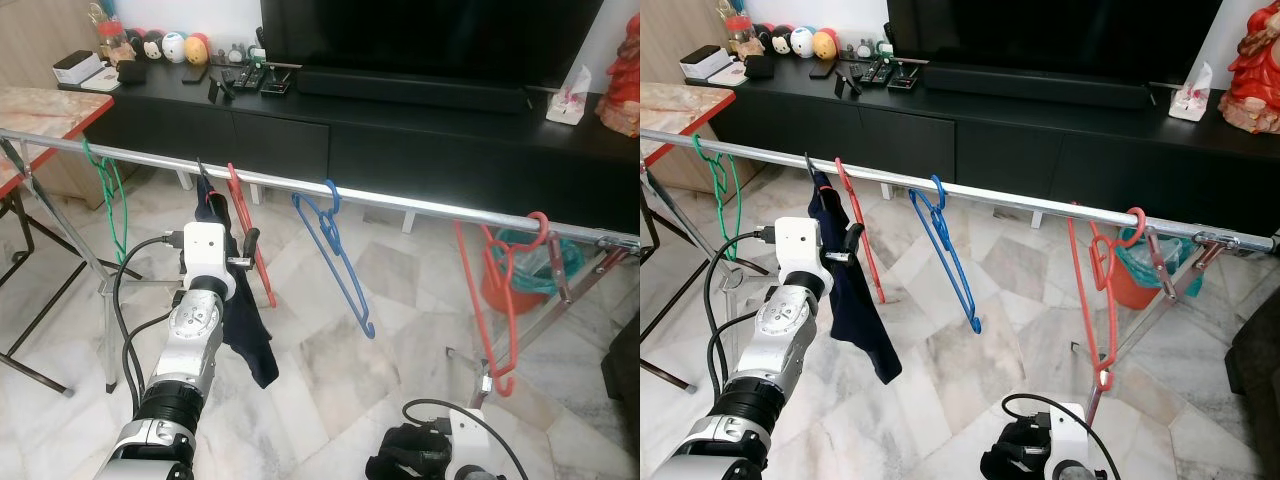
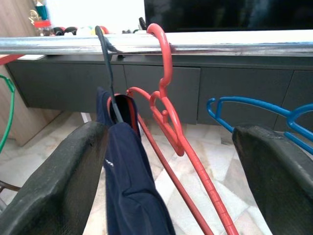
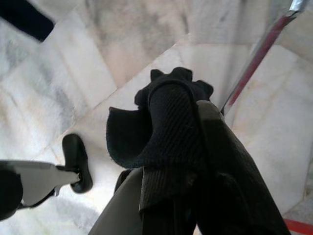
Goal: Hang hanger
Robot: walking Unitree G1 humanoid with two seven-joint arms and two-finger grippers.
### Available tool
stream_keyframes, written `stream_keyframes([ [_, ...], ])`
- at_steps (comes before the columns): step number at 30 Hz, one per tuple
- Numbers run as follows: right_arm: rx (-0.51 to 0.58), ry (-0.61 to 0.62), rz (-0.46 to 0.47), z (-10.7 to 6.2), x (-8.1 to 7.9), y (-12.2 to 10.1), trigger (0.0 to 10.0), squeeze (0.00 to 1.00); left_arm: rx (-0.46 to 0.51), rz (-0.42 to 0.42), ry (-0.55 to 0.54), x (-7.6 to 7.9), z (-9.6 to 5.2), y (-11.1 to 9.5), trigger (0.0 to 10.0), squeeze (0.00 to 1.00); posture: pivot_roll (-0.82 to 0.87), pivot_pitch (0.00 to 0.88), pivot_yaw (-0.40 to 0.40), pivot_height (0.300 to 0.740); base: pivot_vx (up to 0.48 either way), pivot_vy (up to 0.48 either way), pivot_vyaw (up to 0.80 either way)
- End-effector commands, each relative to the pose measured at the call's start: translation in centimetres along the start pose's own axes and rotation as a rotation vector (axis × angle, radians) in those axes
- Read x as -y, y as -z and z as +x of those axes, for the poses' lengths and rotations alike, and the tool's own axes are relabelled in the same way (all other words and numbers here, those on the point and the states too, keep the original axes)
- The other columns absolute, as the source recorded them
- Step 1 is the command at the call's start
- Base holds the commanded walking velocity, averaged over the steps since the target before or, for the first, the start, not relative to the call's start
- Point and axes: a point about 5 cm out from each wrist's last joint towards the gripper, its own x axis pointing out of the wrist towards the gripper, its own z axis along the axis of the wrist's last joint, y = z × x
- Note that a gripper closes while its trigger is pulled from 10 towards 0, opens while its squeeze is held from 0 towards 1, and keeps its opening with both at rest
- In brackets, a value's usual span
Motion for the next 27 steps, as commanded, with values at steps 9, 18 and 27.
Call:
stream_keyframes([
  [9,-0.006,-0.025,-0.031,0.1,-0.4,-0.4,10.0,0.00,0.016,0.000,-0.030,-0.4,0.0,-0.4,10.0,0.00,-0.08,0.046,0.033,0.740,0.205,0.000,0.16],
  [18,0.000,-0.047,-0.035,0.4,-1.9,-1.0,10.0,0.00,0.014,-0.005,-0.021,-0.2,0.0,-0.3,10.0,0.00,-0.08,0.049,0.032,0.740,0.305,0.000,0.00],
  [27,0.002,-0.066,-0.038,0.5,-2.9,-1.2,10.0,0.00,0.019,-0.009,-0.014,0.0,-0.1,-0.3,10.0,0.00,-0.08,0.049,0.033,0.740,0.310,0.000,0.00],
])
